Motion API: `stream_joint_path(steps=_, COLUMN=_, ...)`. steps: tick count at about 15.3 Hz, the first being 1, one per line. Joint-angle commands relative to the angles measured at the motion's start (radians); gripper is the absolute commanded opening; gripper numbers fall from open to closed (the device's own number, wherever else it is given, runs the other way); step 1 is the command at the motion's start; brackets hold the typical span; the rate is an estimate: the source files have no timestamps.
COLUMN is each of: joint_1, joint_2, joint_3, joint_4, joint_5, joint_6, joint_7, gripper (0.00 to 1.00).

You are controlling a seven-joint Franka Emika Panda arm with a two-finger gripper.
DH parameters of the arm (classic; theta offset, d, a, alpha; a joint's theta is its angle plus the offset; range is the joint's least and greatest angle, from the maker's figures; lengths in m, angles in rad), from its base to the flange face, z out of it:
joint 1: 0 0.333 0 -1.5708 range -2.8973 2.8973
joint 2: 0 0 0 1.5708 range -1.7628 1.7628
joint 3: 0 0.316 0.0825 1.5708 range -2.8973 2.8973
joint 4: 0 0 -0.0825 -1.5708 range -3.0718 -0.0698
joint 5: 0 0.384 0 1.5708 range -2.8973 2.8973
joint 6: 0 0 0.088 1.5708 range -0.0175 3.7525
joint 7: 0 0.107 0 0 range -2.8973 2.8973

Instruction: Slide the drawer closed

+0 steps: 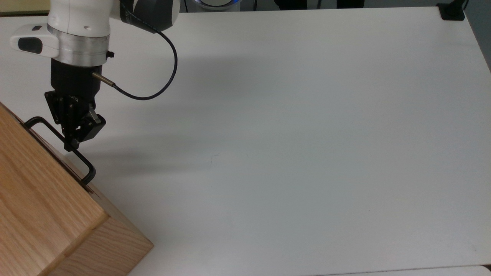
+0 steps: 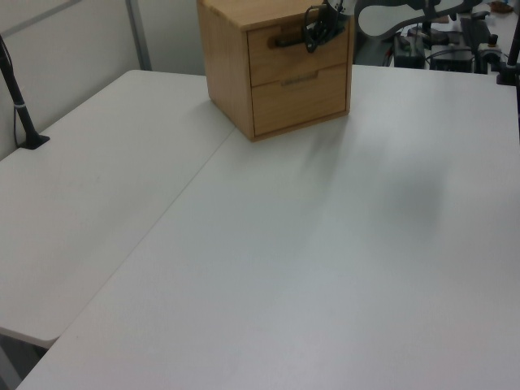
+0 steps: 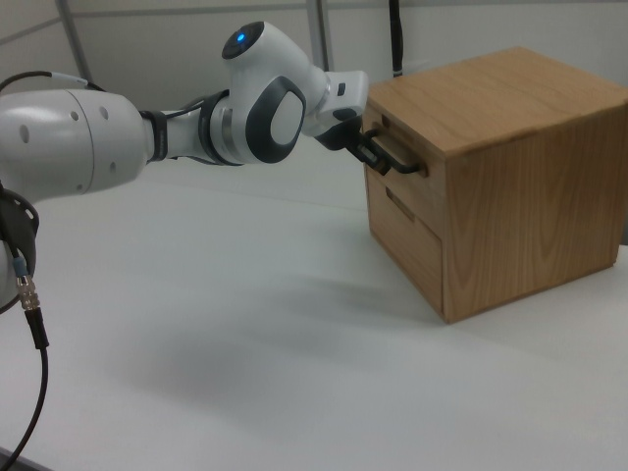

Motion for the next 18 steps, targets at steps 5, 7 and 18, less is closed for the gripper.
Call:
stream_joint_path(steps=5, joint_1=0.088, joint_2=-0.077, joint_3=0.010, joint_4=-0.046, joint_5=-0.008, joint_6=-0.184, joint_7=-0.162, gripper=0.00)
stream_joint_path(steps=7, joint_1=0.133, joint_2=-0.112, joint_3=0.011, joint_4=-0.049, joint_5=-0.005, joint_6=-0.305, joint_7=-0.176, gripper=0.00)
stream_joint_path(steps=18, joint_1=0.316, joint_2=-0.432, joint_3=0.017, joint_4=-0.262, joint_5=0.132, joint_6=-0.775, joint_7=-0.371, gripper=0.00)
